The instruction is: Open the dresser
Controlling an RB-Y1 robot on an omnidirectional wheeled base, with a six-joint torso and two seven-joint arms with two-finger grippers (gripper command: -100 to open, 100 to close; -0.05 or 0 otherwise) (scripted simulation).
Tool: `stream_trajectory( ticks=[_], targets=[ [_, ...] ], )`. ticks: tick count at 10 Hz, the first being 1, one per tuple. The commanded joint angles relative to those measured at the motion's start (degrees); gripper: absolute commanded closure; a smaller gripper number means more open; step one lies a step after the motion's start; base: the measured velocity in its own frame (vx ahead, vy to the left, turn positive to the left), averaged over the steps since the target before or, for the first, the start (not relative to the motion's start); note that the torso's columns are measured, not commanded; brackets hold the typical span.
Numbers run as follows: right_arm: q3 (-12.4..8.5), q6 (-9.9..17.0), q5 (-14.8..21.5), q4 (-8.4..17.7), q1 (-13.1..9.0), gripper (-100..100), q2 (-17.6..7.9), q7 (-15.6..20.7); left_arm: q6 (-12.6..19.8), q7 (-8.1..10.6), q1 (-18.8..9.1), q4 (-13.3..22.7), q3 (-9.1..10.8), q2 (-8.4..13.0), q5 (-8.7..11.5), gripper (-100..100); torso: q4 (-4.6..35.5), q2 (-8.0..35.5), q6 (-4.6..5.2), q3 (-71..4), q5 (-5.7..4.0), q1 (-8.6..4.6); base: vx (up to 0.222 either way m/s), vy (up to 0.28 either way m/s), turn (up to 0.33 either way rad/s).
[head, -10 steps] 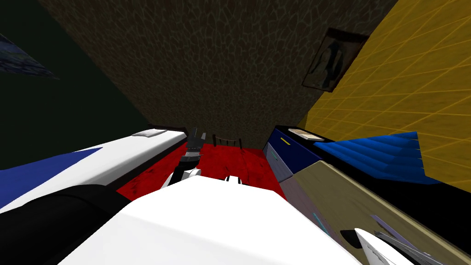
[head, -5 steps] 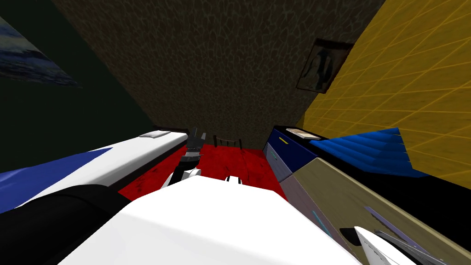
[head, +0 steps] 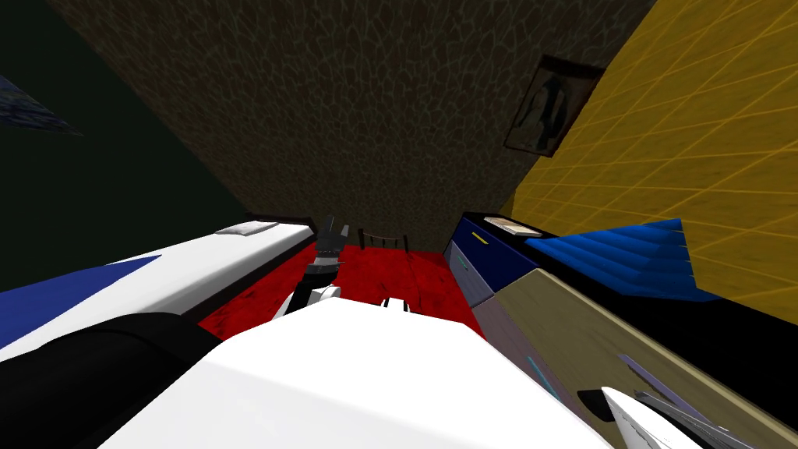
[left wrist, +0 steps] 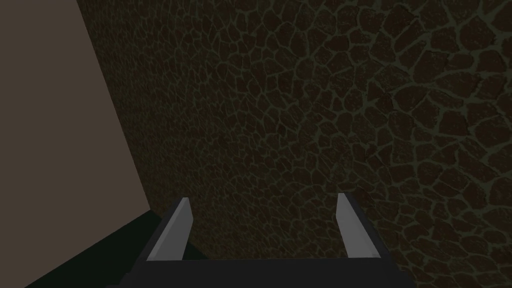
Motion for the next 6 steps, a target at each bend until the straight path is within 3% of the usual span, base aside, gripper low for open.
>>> stream_trajectory(
  ticks=[1,3,4,6],
  targets=[
    [0.00,0.00,0.00,0.00,0.00,100,-0.01,0.00,0.00,0.00,0.00,0.00,0.00,0.00,0.00,0,-0.04,-0.11,0.01,-0.08,0.03,0.06,0.000,0.000,0.000],
    [0.00,0.00,0.01,-0.01,-0.01,100,-0.01,0.00,0.00,0.00,0.00,0.00,0.00,0.00,0.00,0,-0.06,-0.18,0.00,-0.13,0.07,0.12,0.000,0.000,0.000],
    [0.00,0.01,0.01,-0.01,0.00,-100,-0.01,0.00,0.00,0.00,0.00,0.00,0.00,0.00,0.00,0,-0.05,-0.17,0.00,-0.13,0.07,0.13,0.000,0.000,0.000],
    [1.35,-1.31,3.98,-1.00,0.62,-100,-0.72,-3.67,0.00,0.00,0.03,-0.01,0.01,0.00,0.00,0,-0.10,-0.35,0.09,-0.23,0.05,0.00,0.134,-0.047,-0.365]
  ],
)
